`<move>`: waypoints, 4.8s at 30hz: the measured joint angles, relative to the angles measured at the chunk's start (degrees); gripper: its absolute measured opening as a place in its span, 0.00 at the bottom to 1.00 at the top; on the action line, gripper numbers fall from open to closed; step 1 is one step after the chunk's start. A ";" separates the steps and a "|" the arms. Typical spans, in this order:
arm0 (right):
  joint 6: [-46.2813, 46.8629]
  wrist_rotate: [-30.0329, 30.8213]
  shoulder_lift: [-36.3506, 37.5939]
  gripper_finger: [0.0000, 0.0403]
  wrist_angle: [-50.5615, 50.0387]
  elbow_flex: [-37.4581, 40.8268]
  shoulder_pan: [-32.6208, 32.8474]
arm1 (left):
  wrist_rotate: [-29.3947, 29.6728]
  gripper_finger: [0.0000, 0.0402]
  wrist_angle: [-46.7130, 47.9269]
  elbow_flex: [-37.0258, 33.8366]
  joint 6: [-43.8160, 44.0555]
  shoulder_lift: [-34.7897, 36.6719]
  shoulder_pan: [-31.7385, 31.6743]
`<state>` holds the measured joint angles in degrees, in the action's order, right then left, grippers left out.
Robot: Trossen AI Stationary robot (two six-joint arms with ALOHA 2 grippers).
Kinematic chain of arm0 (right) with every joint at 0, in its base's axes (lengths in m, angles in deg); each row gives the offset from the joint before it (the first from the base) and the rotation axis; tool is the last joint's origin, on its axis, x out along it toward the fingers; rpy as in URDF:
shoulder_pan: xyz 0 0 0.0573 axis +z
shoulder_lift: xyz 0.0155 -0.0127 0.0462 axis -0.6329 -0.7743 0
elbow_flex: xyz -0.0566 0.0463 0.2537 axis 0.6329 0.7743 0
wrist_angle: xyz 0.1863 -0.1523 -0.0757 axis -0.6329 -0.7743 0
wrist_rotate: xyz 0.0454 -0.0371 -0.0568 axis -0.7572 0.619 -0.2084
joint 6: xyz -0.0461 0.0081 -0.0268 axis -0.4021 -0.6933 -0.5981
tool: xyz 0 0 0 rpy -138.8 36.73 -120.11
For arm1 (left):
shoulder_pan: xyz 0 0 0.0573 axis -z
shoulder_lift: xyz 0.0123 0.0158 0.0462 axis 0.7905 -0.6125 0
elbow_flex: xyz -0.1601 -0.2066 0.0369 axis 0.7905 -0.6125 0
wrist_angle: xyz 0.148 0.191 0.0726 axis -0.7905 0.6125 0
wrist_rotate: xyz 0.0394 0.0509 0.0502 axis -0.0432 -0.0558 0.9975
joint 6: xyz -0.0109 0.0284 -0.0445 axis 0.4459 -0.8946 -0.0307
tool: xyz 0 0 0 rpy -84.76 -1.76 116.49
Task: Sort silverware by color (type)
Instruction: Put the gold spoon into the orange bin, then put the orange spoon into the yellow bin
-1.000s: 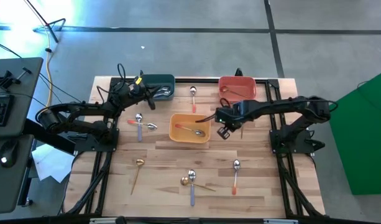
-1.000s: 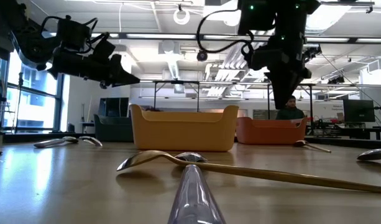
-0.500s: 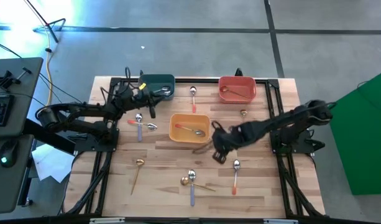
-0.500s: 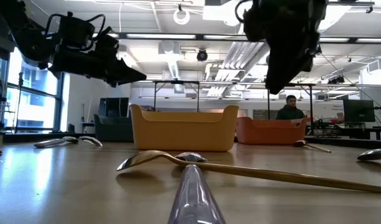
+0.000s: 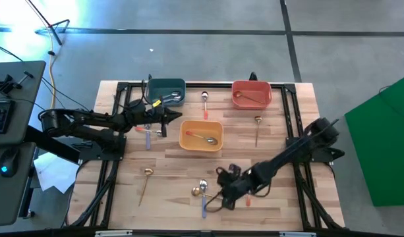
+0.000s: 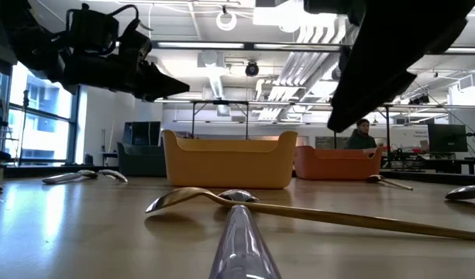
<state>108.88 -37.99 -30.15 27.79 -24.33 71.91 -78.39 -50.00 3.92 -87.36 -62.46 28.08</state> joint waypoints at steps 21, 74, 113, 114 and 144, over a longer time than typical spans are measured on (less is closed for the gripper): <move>-5.21 -3.94 -22.62 0.21 -16.52 -25.32 -1.95 | 7.62 0.00 -0.16 0.02 -0.36 0.00 8.28; -77.98 -14.46 15.86 0.01 -26.57 -1.46 -85.88 | 13.23 0.00 -1.28 0.11 1.46 0.02 8.03; -74.49 -19.01 0.27 0.21 -18.53 -1.44 -87.01 | 17.40 0.00 6.66 2.69 5.19 0.02 9.11; -74.34 -19.00 0.42 0.22 -18.59 -1.44 -87.00 | 17.38 0.00 6.67 2.69 5.51 0.02 9.01; -55.33 -16.47 40.23 0.00 55.82 46.38 -59.66 | 14.13 0.05 72.32 23.72 -4.19 0.44 9.75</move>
<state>53.55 -54.45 10.08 83.61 22.05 12.25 -64.26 22.32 27.64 -91.55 -62.02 37.84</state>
